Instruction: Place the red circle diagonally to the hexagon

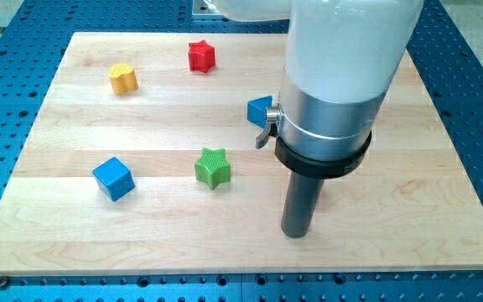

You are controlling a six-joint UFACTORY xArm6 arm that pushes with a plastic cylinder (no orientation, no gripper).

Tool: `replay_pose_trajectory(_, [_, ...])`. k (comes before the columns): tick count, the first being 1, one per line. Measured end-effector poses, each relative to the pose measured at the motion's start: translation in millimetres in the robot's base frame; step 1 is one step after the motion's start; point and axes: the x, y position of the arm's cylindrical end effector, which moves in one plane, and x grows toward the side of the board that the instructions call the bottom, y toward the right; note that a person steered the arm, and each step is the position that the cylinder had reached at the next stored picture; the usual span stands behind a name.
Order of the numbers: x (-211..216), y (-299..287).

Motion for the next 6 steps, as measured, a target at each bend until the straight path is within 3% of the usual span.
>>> replay_pose_trajectory(1, [-28.4, -21.5])
replay_pose_trajectory(2, [-69.6, 8.4])
replay_pose_trajectory(3, [-81.4, 41.2])
replay_pose_trajectory(4, [-54.0, 36.7])
replay_pose_trajectory(6, [-96.0, 81.5])
